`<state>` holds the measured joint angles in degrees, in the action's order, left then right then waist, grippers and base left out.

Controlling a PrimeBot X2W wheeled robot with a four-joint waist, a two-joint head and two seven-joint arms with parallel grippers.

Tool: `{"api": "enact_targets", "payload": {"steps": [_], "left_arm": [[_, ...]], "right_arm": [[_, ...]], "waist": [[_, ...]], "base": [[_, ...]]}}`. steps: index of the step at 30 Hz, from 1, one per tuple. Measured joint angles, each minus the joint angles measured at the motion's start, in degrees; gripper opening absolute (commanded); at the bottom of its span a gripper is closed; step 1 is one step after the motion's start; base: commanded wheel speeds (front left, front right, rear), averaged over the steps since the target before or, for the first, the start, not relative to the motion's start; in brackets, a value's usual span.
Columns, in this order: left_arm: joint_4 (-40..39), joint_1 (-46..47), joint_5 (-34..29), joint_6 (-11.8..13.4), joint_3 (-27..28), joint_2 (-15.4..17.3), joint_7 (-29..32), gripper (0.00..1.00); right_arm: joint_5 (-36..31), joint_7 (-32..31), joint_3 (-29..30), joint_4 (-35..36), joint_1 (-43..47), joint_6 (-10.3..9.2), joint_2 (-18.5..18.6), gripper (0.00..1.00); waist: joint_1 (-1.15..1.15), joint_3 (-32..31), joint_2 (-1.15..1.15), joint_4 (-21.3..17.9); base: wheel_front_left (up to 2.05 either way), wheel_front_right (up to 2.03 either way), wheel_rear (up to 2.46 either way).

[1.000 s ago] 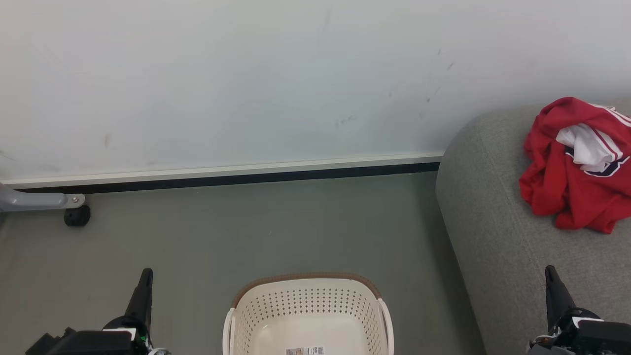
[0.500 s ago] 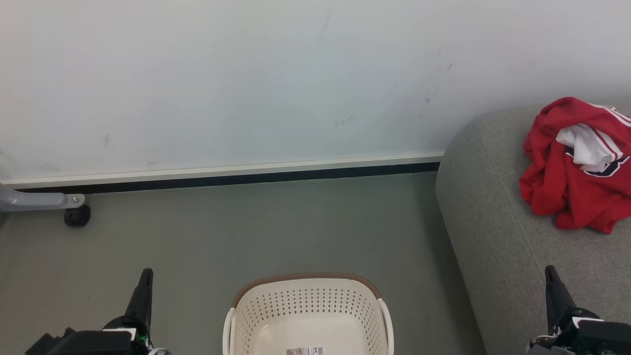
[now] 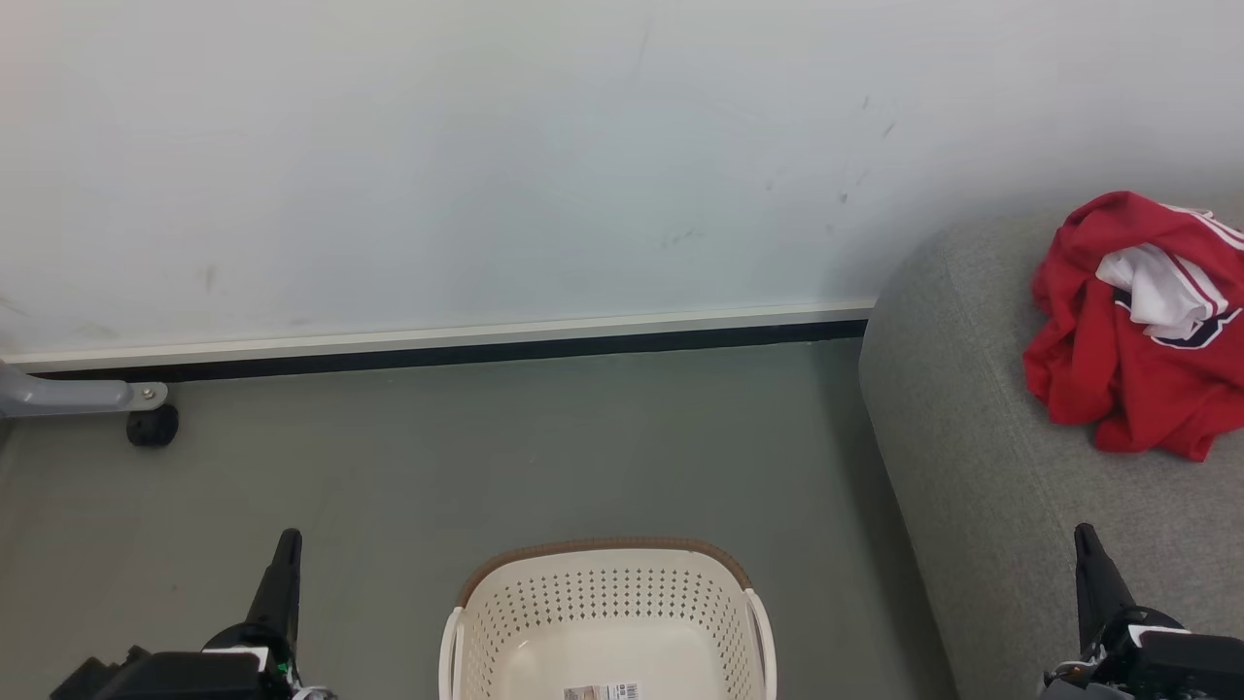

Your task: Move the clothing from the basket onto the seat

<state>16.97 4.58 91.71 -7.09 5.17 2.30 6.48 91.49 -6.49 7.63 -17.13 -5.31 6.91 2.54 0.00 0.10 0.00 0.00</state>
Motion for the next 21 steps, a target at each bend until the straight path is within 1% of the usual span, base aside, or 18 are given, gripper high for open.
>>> {"api": "enact_targets", "payload": {"steps": [21], "left_arm": [[0.00, 0.00, 0.00, 0.00, 0.00, -0.01, 0.00, 0.00]], "right_arm": [[0.01, 0.00, 0.00, 0.01, 0.00, 0.00, 0.00, 0.00]], "waist": [[0.00, 0.00, 0.00, 0.00]], "base": [[0.00, 0.00, 0.00]]}}
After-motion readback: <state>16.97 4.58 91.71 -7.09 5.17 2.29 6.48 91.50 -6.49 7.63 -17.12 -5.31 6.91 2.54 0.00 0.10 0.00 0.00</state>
